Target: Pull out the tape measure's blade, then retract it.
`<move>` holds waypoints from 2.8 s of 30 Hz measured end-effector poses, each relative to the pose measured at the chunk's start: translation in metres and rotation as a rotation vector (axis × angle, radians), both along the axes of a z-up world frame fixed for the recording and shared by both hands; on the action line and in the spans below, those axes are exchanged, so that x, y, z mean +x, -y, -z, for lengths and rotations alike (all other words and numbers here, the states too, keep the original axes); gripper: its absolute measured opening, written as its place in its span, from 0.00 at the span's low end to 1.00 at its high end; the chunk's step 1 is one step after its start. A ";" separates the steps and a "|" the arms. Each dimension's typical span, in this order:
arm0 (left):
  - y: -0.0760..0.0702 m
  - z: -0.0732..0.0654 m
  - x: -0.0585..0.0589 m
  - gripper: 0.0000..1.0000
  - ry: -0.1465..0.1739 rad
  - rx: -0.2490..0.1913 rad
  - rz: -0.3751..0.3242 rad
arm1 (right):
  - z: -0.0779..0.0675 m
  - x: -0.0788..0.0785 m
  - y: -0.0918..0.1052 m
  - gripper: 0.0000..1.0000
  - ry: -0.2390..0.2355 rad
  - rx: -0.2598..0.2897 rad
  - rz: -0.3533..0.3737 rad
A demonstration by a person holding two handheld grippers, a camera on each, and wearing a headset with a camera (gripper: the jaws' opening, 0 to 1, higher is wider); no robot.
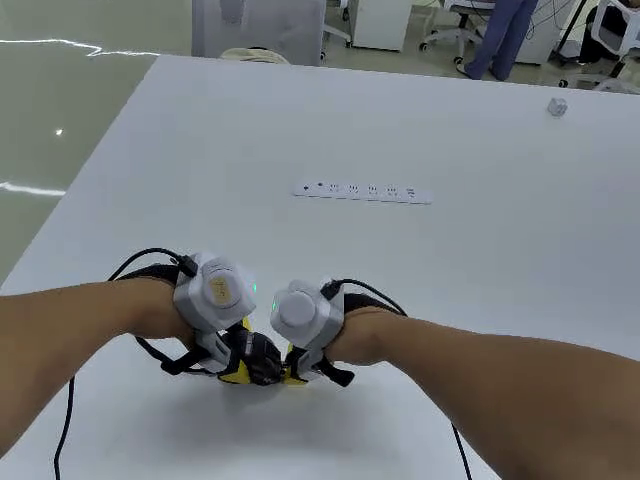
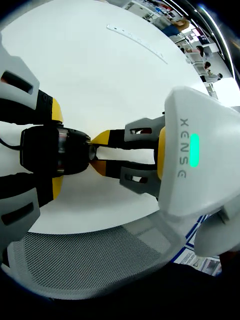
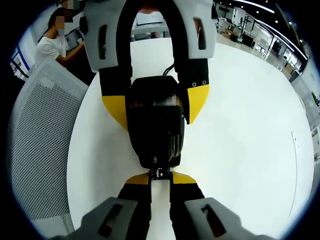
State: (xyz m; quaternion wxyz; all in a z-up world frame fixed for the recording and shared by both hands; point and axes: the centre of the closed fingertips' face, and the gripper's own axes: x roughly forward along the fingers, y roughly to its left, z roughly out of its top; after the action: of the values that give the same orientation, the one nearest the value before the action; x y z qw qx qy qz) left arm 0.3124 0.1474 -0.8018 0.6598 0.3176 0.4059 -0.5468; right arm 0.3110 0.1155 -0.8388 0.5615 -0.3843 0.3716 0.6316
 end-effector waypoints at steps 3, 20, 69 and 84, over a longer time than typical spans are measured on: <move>0.000 0.000 0.000 0.33 0.000 -0.001 -0.002 | 0.001 0.001 0.002 0.11 -0.004 -0.004 0.002; 0.001 0.000 0.000 0.33 -0.004 0.001 -0.013 | 0.000 0.003 0.016 0.11 -0.016 -0.014 0.019; 0.003 0.001 0.001 0.34 -0.003 -0.008 -0.028 | 0.001 0.006 0.046 0.11 -0.021 -0.058 0.049; 0.002 0.001 0.002 0.34 -0.003 -0.005 -0.030 | -0.001 0.006 0.053 0.11 -0.021 -0.066 0.059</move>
State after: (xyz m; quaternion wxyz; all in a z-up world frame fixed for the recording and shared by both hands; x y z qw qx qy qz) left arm 0.3142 0.1455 -0.8030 0.6681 0.3090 0.4104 -0.5383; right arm 0.3168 0.0624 -0.8381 0.5630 -0.3846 0.4095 0.6061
